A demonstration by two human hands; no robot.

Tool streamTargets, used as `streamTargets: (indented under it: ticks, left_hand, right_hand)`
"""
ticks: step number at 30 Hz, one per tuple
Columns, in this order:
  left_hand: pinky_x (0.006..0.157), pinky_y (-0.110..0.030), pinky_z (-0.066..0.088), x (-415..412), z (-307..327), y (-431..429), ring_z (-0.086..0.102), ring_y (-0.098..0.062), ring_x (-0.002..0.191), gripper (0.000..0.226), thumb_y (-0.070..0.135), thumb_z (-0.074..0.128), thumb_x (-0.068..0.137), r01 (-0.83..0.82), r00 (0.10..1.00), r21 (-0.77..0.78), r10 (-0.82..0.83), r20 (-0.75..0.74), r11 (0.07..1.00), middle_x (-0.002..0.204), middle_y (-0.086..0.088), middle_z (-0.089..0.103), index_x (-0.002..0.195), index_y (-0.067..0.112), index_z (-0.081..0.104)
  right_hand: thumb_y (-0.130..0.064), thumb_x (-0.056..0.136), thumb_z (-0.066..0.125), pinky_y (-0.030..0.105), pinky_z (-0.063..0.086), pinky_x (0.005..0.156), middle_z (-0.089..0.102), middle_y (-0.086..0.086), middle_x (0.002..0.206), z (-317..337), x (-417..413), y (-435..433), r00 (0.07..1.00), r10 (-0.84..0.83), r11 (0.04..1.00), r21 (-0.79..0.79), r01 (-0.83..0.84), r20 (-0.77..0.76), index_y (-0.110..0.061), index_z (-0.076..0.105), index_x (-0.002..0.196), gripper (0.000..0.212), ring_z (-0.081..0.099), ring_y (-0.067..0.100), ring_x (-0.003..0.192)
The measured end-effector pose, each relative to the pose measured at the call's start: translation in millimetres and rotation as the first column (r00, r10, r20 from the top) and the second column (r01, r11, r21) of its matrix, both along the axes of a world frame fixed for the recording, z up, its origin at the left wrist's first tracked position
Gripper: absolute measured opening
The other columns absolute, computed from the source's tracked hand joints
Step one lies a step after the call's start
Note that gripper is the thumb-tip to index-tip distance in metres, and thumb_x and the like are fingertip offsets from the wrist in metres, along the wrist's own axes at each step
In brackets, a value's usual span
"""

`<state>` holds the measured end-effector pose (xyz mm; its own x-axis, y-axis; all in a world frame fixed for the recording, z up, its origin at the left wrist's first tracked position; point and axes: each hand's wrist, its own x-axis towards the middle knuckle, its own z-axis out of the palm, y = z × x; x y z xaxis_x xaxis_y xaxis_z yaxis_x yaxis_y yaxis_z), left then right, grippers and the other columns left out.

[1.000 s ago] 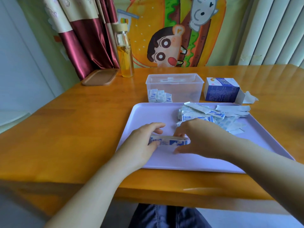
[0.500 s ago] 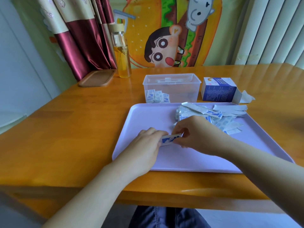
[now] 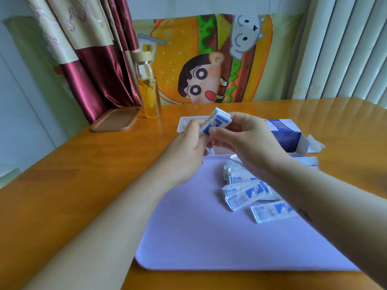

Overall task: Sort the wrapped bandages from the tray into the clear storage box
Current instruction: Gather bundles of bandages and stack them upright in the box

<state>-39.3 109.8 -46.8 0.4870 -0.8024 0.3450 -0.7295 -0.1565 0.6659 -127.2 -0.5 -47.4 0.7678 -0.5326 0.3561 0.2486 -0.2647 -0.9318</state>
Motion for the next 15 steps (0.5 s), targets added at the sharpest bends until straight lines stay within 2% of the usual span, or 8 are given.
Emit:
streamTargets:
  ticks: [2, 4, 6, 8, 10, 13, 15]
  left_hand:
    - [0.066, -0.023, 0.051, 15, 8, -16, 0.054, 0.001, 0.074, 0.025, 0.022, 0.033, 0.102, 0.018, 0.999, -0.056, -0.02, -0.037, 0.998, 0.095, 0.009, 0.057, 0.124, 0.031, 0.04]
    - [0.058, -0.01, 0.045, 27, 14, -30, 0.053, 0.006, 0.07, 0.034, 0.019, 0.033, 0.102, 0.031, 0.997, -0.095, -0.038, -0.064, 0.995, 0.094, 0.016, 0.054, 0.133, 0.032, 0.036]
    - [0.062, -0.012, 0.045, 41, 18, -44, 0.053, 0.002, 0.074, 0.04, 0.019, 0.033, 0.102, 0.027, 0.998, -0.11, -0.034, -0.06, 0.994, 0.097, 0.014, 0.054, 0.14, 0.03, 0.03]
    - [0.07, -0.021, 0.048, 55, 19, -57, 0.056, -0.006, 0.087, 0.046, 0.023, 0.034, 0.102, 0.011, 0.999, -0.098, -0.015, -0.039, 0.995, 0.117, 0.003, 0.056, 0.146, 0.029, 0.022]
    - [0.076, -0.023, 0.044, 68, 20, -68, 0.055, -0.015, 0.102, 0.051, 0.025, 0.035, 0.102, 0.006, 1.0, -0.065, -0.008, -0.028, 0.998, 0.134, -0.002, 0.05, 0.149, 0.029, 0.015]
    - [0.085, -0.021, 0.037, 85, 22, -75, 0.049, -0.014, 0.118, 0.052, 0.025, 0.037, 0.101, -0.019, 0.998, 0.032, 0.018, 0.057, 0.999, 0.144, 0.001, 0.042, 0.15, 0.027, 0.016]
    - [0.088, -0.02, 0.035, 97, 20, -72, 0.046, -0.012, 0.121, 0.05, 0.023, 0.041, 0.1, -0.06, 0.989, 0.101, 0.045, 0.141, 0.993, 0.142, 0.003, 0.043, 0.147, 0.027, 0.026]
  right_hand:
    - [0.0, 0.084, 0.064, 0.04, 0.057, 0.079, 0.071, 0.016, 0.084, 8, 19, -9, 0.997, -0.059, 0.998, 0.011, 0.058, 0.054, -0.009, 0.067, 0.088, 0.011, 0.067, 0.022, 0.072]
    - [-0.001, 0.084, 0.064, 0.043, 0.057, 0.079, 0.072, 0.013, 0.085, 15, 34, -19, 0.992, -0.11, 0.994, -0.019, 0.111, 0.067, -0.013, 0.066, 0.087, 0.013, 0.069, 0.023, 0.074]
    - [-0.003, 0.085, 0.064, 0.042, 0.057, 0.079, 0.072, 0.01, 0.087, 21, 50, -30, 0.99, -0.129, 0.991, -0.025, 0.131, 0.057, -0.014, 0.066, 0.088, 0.012, 0.07, 0.025, 0.078]
    - [-0.004, 0.085, 0.065, 0.037, 0.058, 0.079, 0.072, 0.008, 0.088, 24, 65, -40, 0.989, -0.142, 0.989, -0.031, 0.143, 0.031, -0.015, 0.066, 0.089, 0.012, 0.07, 0.023, 0.079]
    - [-0.002, 0.085, 0.064, 0.031, 0.058, 0.076, 0.072, 0.008, 0.089, 27, 79, -51, 0.99, -0.144, 0.989, -0.024, 0.144, -0.001, -0.012, 0.066, 0.092, 0.012, 0.069, 0.018, 0.077]
    - [-0.006, 0.086, 0.064, 0.026, 0.057, 0.073, 0.07, 0.007, 0.092, 32, 96, -76, 0.969, -0.214, 0.977, -0.022, 0.213, -0.123, -0.011, 0.065, 0.094, 0.009, 0.066, 0.015, 0.077]
    - [-0.01, 0.086, 0.066, 0.025, 0.056, 0.073, 0.068, 0.007, 0.094, 32, 103, -97, 0.916, -0.298, 0.955, -0.081, 0.287, -0.267, -0.012, 0.063, 0.093, 0.007, 0.065, 0.015, 0.081]
